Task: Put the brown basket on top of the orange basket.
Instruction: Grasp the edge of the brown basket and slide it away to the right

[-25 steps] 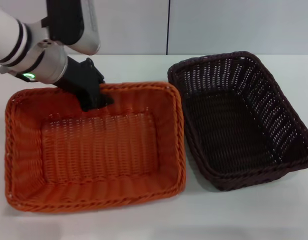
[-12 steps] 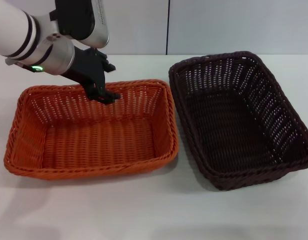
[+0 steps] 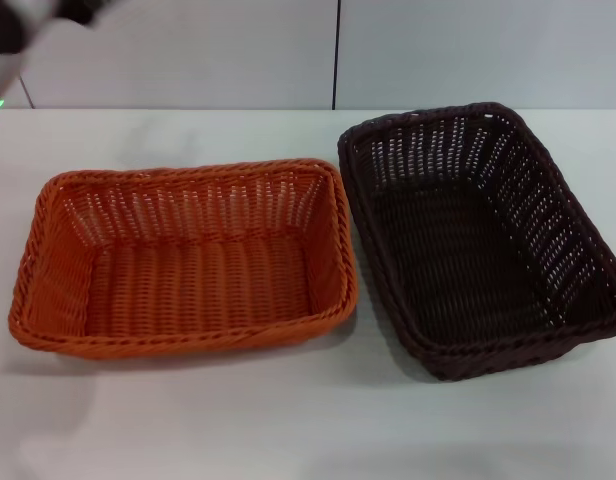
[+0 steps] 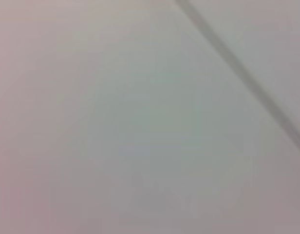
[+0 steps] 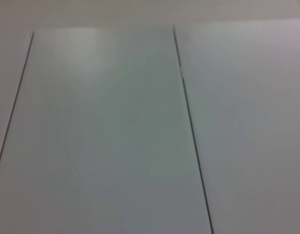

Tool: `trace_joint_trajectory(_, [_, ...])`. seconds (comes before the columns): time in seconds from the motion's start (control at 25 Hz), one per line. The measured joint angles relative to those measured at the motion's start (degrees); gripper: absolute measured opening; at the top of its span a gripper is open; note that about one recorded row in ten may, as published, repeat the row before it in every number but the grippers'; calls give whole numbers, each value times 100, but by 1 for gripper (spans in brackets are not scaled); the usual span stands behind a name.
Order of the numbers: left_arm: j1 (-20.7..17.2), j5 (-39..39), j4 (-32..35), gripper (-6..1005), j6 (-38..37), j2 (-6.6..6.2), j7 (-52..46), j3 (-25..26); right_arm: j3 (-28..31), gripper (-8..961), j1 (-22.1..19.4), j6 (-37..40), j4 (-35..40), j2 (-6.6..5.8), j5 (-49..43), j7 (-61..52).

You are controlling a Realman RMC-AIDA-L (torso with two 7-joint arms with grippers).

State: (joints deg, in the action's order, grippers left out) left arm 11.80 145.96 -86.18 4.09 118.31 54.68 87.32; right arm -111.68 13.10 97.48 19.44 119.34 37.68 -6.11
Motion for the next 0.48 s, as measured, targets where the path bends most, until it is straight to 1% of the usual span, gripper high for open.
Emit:
trace_joint_trajectory(0.04, [-611, -42, 214, 776, -1918, -5, -678, -564, 105, 742, 39, -19, 134, -7, 3, -2])
trace_joint_trajectory(0.08, [-611, -42, 214, 781, -1918, -5, -678, -564, 105, 742, 39, -19, 134, -7, 3, -2])
trace_joint_trajectory(0.12, [-835, -49, 396, 785, -2534, -8, -1011, -767, 171, 741, 79, -38, 201, -16, 4, -4])
trace_joint_trajectory(0.2, [-1172, -65, 825, 785, -3506, -10, -1609, -1045, 269, 741, 192, -93, 343, -53, 4, -29])
trace_joint_trajectory(0.24, [-1366, -67, 1224, 786, -3990, -10, -2078, -1166, 310, 741, 289, -324, 595, -122, -15, -137])
trace_joint_trajectory(0.28, [-1366, -67, 1224, 786, -3990, -10, -2078, -1166, 310, 741, 289, -324, 595, -122, -15, -137])
trace_joint_trajectory(0.32, [-1483, -66, 1646, 786, -4370, -7, -2511, -1229, 319, 742, 318, -571, 790, -183, -86, -251])
trace_joint_trajectory(0.4, [-1555, -66, 2212, 787, -4787, -5, -3130, -1264, 344, 742, 336, -1238, 1277, -351, -366, -572])
trace_joint_trajectory(0.44, [-1537, -59, 3048, 788, -5308, -10, -3995, -1272, 416, 742, 317, -2270, 1961, -579, -850, -961])
trace_joint_trajectory(0.48, [-1537, -59, 3048, 788, -5308, -10, -3995, -1272, 416, 742, 317, -2270, 1961, -579, -850, -961])
